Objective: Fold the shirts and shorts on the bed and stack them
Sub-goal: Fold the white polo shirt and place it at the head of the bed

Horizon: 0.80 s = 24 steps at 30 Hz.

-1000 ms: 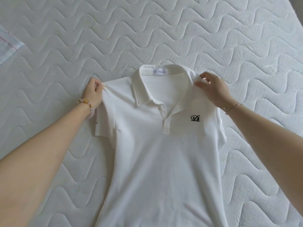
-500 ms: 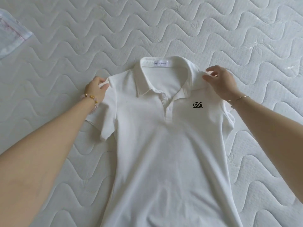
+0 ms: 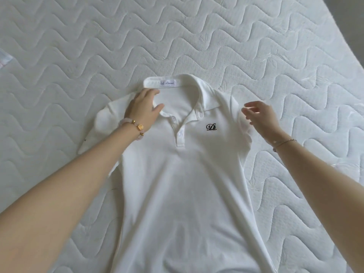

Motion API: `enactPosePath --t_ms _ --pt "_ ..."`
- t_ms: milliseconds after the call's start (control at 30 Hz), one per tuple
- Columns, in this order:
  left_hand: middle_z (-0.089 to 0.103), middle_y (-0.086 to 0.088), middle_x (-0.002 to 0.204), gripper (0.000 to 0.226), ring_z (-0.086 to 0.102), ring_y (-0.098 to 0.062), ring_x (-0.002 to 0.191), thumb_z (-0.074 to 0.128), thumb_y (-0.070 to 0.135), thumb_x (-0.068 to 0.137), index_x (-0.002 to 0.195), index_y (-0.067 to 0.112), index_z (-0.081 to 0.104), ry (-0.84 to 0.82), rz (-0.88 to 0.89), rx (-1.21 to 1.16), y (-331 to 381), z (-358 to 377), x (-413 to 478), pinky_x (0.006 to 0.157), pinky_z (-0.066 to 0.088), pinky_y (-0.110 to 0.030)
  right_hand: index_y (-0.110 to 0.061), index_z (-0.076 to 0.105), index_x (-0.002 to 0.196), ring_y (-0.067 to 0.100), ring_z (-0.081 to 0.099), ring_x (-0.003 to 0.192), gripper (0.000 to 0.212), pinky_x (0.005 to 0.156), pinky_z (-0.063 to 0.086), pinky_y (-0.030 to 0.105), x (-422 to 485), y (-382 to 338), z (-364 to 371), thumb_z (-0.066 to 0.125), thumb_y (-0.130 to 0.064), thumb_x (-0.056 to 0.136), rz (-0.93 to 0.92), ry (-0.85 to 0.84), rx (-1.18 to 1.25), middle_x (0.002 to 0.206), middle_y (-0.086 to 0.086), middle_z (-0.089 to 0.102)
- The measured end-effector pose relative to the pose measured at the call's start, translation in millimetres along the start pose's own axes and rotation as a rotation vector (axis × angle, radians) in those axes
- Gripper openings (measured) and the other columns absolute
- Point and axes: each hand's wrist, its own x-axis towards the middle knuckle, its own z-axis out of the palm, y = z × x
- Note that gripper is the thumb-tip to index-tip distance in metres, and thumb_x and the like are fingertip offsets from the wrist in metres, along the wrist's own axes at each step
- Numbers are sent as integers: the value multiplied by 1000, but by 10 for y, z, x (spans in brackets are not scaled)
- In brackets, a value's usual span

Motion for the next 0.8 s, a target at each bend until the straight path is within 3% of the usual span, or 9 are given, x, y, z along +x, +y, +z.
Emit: enactPosePath --t_ms 200,333,467,633,700,800 --pt "51 -9 132 44 44 -27 124 56 22 89 130 9 48 -152 307 50 626 620 -77 104 30 -33 -11 63 101 23 65 81 29 79 52 42 -337 330 -65 62 -34 82 210 43 94 90 7 68" --pt "38 -5 146 58 35 -23 134 56 31 89 140 11 37 -252 266 90 578 846 -117 109 28 -38 2 65 83 19 62 68 33 78 55 43 -482 398 -87 61 -31 82 275 -22 217 74 9 65" --pt "31 -2 151 59 30 -21 137 54 37 90 142 16 35 -264 229 123 522 861 -166 109 28 -43 2 64 103 18 64 69 34 67 59 29 -547 343 -92 61 -29 88 389 -153 405 86 12 64" --pt "28 -2 152 61 24 -20 140 52 42 90 142 16 34 -239 265 210 528 845 -267 112 20 -39 0 61 115 7 59 49 33 47 48 18 -573 311 -24 64 -16 87 425 -179 595 74 5 61" --pt "24 -1 154 63 20 -19 142 49 45 91 144 17 30 -253 258 249 541 860 -302 114 15 -38 0 62 113 5 59 50 30 47 49 17 -579 298 -21 64 -6 84 385 -128 622 75 3 61" --pt "19 1 156 65 15 -19 143 45 48 92 146 19 25 -268 240 283 576 863 -317 115 11 -38 -2 66 105 10 62 67 23 61 56 20 -580 253 -100 66 -1 81 310 -14 617 79 3 65"
